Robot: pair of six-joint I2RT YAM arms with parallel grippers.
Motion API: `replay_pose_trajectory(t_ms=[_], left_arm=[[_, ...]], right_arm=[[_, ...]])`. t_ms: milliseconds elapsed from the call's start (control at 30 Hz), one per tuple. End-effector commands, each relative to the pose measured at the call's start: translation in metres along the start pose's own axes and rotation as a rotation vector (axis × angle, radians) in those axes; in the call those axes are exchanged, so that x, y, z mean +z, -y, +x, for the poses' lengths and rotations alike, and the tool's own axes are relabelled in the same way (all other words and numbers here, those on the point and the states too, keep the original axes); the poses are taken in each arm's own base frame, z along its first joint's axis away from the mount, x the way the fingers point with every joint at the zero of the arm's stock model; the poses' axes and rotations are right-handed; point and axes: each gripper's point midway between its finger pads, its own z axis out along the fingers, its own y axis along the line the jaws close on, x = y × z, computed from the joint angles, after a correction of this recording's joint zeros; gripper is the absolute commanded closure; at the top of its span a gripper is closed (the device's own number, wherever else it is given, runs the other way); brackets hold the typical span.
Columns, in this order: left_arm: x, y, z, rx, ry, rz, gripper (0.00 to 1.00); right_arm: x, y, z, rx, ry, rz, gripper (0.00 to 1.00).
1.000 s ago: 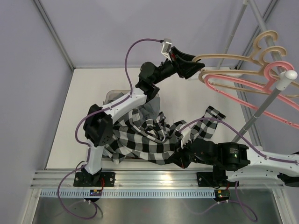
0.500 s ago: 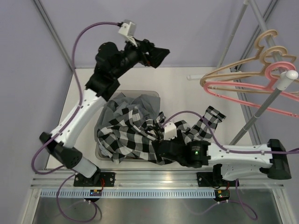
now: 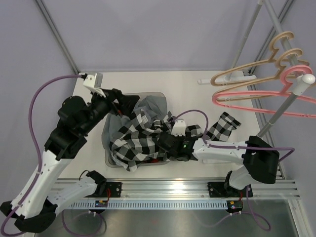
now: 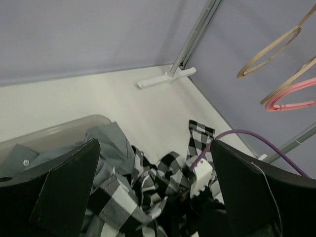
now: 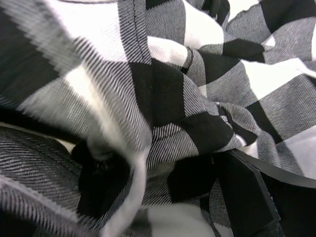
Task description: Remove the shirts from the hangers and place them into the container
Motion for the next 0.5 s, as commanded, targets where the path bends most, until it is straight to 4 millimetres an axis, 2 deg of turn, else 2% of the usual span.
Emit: replay_pose_trajectory(t_ms=[0,133,167,233,300,467], left_arm=[[-0.028,-0.004,-0.002,-0.037,0.045,-0.021,0.01],[-0.049,-0.009,-0.004,-0.015,0.054,-0.052,0.01],[-0.052,-0.010,-0.004,-0.013,0.055,-0.057,0.01],[-0.056,-0.009,-0.003,-0.013,0.057,-0.049,0.01],[-0.054,-0.010,0.005,-0.013,0.038,-0.042,0.01],[-0.045,-0.008,0.017,-0.034,0.014,-0.022,0.01]], right_arm=[[0.021,0.032,0.020,-0.019,-0.027,0.170,0.00],[0.031,0.040,0.033,-0.010,-0.039,0.217,0.04],[0.032,0.041,0.035,-0.012,-0.040,0.221,0.07],[0.033,0.041,0.034,-0.021,-0.029,0.227,0.22],[0.027,0.037,0.026,-0.067,0.015,0.215,0.29],[0.011,0.022,-0.004,-0.137,0.056,0.195,0.25]])
